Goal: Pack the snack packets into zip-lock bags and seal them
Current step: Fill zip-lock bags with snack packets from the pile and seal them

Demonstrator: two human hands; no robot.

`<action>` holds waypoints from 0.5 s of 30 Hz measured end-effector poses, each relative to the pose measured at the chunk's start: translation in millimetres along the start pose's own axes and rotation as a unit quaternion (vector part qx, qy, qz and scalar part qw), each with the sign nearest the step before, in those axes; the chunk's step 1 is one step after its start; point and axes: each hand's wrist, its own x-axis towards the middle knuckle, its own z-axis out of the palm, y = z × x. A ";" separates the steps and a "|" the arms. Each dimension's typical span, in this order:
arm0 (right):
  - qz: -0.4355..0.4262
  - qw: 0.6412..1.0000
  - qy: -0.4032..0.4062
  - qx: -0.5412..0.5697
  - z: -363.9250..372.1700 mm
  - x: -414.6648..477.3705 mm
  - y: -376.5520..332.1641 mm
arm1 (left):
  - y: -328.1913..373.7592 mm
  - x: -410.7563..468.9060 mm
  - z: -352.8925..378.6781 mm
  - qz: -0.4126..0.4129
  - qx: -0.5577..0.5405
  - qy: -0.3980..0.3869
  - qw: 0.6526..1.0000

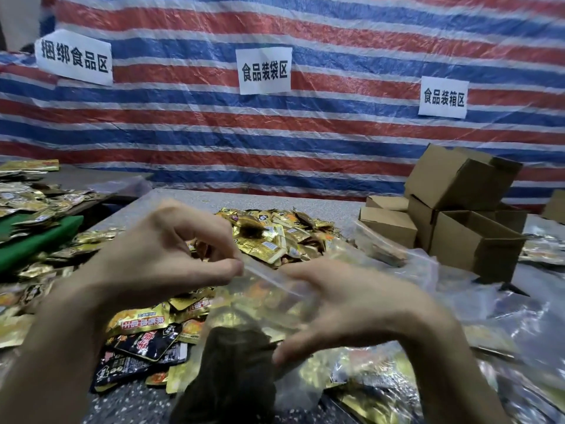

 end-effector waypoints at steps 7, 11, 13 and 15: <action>0.005 0.998 0.053 0.041 -7.2 3.0 4.3 | 6.5 8.3 14.3 0.006 0.047 0.046 0.998; 0.015 0.999 0.040 -0.023 -18.5 -5.3 9.7 | 5.3 14.2 25.4 -0.002 0.061 0.014 0.998; 0.019 0.999 0.024 -0.036 -19.9 -8.3 10.4 | 1.9 17.0 30.8 -0.003 0.074 0.008 0.997; 0.022 0.999 0.007 -0.046 -21.2 -11.5 9.1 | -1.2 18.9 34.0 0.002 0.077 0.015 0.997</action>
